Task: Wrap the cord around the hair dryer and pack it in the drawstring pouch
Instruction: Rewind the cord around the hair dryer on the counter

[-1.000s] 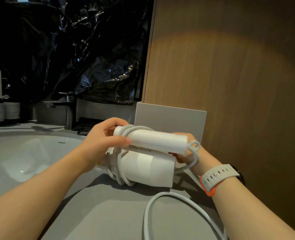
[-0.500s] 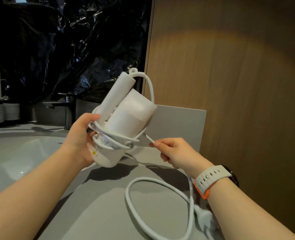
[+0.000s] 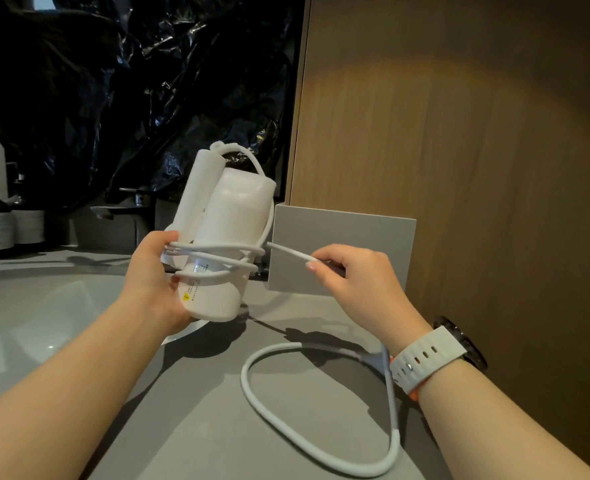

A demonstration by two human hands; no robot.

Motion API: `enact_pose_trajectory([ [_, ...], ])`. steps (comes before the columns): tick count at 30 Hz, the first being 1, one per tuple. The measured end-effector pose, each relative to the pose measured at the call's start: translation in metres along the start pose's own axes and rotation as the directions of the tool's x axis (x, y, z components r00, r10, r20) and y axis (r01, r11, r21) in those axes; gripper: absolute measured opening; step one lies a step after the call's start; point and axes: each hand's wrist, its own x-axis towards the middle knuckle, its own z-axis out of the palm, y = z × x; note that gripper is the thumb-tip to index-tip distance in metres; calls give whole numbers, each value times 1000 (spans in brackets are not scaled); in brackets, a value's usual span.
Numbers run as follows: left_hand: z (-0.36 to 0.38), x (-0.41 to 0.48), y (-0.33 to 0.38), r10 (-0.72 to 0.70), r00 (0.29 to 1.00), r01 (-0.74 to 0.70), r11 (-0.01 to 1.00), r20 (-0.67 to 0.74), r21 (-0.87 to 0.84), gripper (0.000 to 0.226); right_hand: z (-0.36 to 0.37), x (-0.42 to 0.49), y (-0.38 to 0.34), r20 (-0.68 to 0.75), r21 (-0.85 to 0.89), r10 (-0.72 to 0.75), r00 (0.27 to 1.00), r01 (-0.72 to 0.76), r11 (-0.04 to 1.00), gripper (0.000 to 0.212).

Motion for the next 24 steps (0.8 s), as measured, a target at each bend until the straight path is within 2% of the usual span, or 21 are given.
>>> enact_pose_trajectory([
  [2,2,-2,0,15,1000,-15,1000,14,-12,16,-3,0,-4,13,-10,-4,1000,4,1000,18],
  [5,3,-3,0,38,999,-38,999,6,-3,16,-6,0,-1,57,-73,71,996,-66,995,16],
  [8,1,2,1,102,994,-102,995,-24,25,29,-9,-2,6,-5,-27,196,981,-196,980,14],
  [10,1,6,1,183,981,-182,983,-66,20,38,-10,-3,5,-17,1,223,975,-223,975,16],
  [12,0,9,1,244,964,-245,969,-105,4,37,-9,-3,0,-6,2,180,984,-180,984,17],
  [16,-3,10,-1,265,956,-265,964,-125,19,44,-1,-5,-10,71,-74,89,993,-84,994,13],
  [20,1,4,-3,352,907,-340,936,-231,88,31,3,-6,-13,179,-136,53,982,-28,990,16],
  [24,5,-1,-6,465,856,-428,882,-225,195,18,4,-10,-17,323,-160,48,945,4,987,19],
])
